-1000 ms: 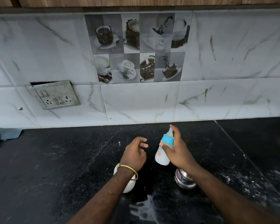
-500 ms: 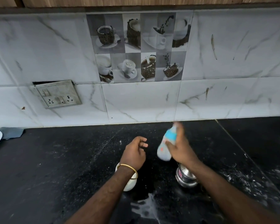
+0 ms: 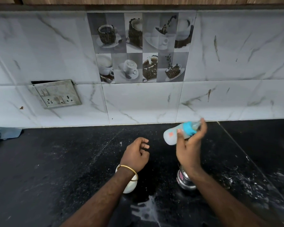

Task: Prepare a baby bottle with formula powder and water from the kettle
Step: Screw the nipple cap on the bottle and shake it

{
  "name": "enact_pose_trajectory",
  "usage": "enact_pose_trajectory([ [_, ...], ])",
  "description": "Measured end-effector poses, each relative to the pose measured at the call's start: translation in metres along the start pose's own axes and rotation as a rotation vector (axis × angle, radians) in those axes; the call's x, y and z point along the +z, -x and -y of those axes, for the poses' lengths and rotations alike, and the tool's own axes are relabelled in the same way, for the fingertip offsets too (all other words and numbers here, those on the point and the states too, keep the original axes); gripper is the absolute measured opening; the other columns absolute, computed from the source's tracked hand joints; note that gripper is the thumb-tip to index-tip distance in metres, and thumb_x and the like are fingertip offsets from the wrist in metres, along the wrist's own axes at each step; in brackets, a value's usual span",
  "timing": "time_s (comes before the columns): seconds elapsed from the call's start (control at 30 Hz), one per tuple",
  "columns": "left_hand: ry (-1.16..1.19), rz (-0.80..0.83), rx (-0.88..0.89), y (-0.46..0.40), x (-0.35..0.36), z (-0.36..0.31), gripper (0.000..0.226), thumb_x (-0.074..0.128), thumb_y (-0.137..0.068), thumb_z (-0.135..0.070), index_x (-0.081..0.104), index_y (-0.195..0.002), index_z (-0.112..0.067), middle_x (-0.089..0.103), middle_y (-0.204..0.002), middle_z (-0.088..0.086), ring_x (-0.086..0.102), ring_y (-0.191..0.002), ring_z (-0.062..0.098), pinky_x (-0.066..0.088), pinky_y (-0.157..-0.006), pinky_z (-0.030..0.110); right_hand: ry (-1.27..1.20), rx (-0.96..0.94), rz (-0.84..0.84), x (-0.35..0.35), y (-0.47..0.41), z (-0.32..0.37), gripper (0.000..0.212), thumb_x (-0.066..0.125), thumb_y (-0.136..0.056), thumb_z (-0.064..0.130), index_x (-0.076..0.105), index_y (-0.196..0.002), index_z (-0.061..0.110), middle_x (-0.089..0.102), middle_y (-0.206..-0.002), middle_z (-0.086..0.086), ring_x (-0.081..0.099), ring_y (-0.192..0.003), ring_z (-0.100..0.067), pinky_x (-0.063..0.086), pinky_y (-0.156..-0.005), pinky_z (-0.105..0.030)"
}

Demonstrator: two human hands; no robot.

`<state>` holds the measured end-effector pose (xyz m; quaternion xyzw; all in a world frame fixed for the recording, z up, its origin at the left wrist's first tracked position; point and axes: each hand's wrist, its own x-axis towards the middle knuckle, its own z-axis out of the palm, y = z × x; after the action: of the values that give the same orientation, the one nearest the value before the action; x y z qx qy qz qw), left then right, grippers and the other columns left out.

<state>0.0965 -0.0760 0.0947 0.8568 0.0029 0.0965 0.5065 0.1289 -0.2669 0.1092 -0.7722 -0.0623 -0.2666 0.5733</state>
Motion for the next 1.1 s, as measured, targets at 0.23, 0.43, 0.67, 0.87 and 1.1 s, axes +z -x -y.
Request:
enact_pose_trajectory([
  [0.23,0.004,-0.013,0.012,-0.001,0.000,-0.003,0.036,0.057,-0.081,-0.002,0.063,-0.111,-0.020,0.068,-0.096,-0.007,0.066,-0.080,0.018,0.057,-0.081,0.029,-0.083,0.010,0.028,0.002,0.002,0.001,0.078,0.064,-0.092,0.017,0.017,-0.153,0.029,0.038,-0.152,-0.012,0.047,-0.135,-0.028,0.041,-0.114,-0.045],
  [0.43,-0.022,-0.012,-0.005,0.000,-0.003,-0.001,0.036,0.058,-0.083,-0.001,0.062,-0.113,-0.020,0.068,-0.097,-0.008,0.067,-0.081,0.016,0.056,-0.077,0.021,0.167,0.162,0.587,-0.001,0.009,-0.013,0.076,0.067,-0.091,0.010,0.022,-0.142,0.044,0.050,-0.140,-0.012,0.059,-0.116,-0.023,0.050,-0.104,-0.044],
  [0.67,-0.005,-0.024,-0.007,-0.002,-0.003,0.004,0.035,0.056,-0.082,-0.001,0.063,-0.110,-0.021,0.068,-0.096,-0.007,0.061,-0.072,0.008,0.051,-0.070,0.012,-0.372,0.243,0.129,-0.006,-0.018,0.010,0.067,0.072,-0.090,0.009,0.038,-0.142,0.036,0.060,-0.115,0.000,0.065,-0.088,-0.004,0.056,-0.076,-0.021],
  [0.87,-0.016,-0.021,-0.001,-0.002,-0.001,0.002,0.035,0.057,-0.080,-0.001,0.064,-0.108,-0.021,0.068,-0.095,-0.008,0.066,-0.077,0.017,0.054,-0.074,0.018,-0.142,0.415,0.390,0.004,-0.002,-0.013,0.067,0.082,-0.082,0.026,0.044,-0.134,0.043,0.068,-0.113,-0.012,0.072,-0.092,-0.024,0.062,-0.081,-0.042],
  [1.1,-0.010,-0.027,-0.006,-0.003,-0.001,0.005,0.035,0.058,-0.080,-0.001,0.064,-0.108,-0.022,0.068,-0.095,-0.008,0.063,-0.072,0.010,0.052,-0.072,0.017,-0.066,0.120,0.289,-0.001,-0.021,0.001,0.077,0.083,-0.081,0.026,0.036,-0.140,0.042,0.066,-0.106,0.004,0.071,-0.087,-0.010,0.059,-0.077,-0.023],
])
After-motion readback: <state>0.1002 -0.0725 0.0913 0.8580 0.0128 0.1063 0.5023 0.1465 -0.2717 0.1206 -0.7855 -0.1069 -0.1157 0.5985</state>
